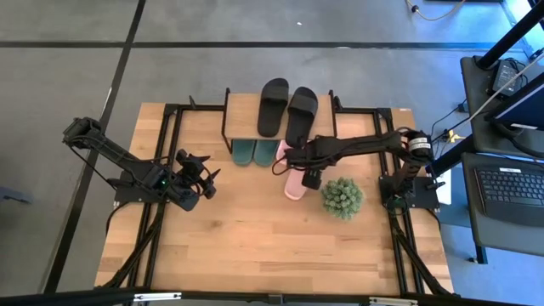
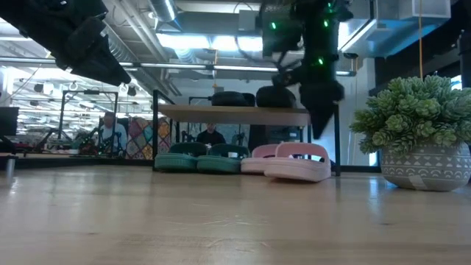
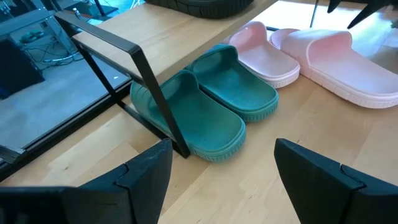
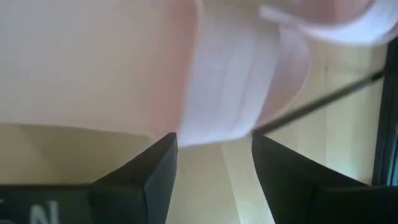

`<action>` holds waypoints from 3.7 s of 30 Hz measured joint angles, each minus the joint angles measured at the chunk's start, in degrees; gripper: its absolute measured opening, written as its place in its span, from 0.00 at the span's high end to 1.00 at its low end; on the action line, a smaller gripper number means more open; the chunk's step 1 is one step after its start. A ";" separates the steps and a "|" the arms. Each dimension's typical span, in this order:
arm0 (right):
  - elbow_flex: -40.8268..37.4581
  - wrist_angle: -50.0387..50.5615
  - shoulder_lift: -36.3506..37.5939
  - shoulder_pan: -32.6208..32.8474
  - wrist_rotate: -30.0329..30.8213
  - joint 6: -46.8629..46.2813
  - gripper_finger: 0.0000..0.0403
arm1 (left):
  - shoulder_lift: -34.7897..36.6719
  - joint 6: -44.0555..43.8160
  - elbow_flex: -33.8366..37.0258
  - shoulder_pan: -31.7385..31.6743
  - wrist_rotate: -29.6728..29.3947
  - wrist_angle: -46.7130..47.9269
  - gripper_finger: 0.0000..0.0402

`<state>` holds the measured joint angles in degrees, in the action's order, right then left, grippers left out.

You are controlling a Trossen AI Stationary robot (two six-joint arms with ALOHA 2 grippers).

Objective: Pick and place slides into the shelf
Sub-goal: Put the pink slide under the shelf, then return to Home Position

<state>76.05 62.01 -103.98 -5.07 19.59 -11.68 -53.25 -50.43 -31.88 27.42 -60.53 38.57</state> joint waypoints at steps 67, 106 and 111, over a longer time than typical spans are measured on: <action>-15.12 -31.76 0.07 16.46 -5.78 -9.09 0.48 | 0.02 0.04 0.00 -0.01 0.20 0.05 0.32; -15.24 -26.89 -0.09 4.52 3.48 0.42 0.48 | 0.01 0.00 0.00 -0.01 0.19 0.03 0.32; -12.25 -24.88 -0.07 7.07 3.48 0.26 0.48 | 0.00 0.00 0.00 -0.02 0.49 0.02 0.32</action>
<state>63.79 37.13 -104.05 2.00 23.07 -11.43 -53.25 -50.43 -31.88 27.40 -60.05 38.59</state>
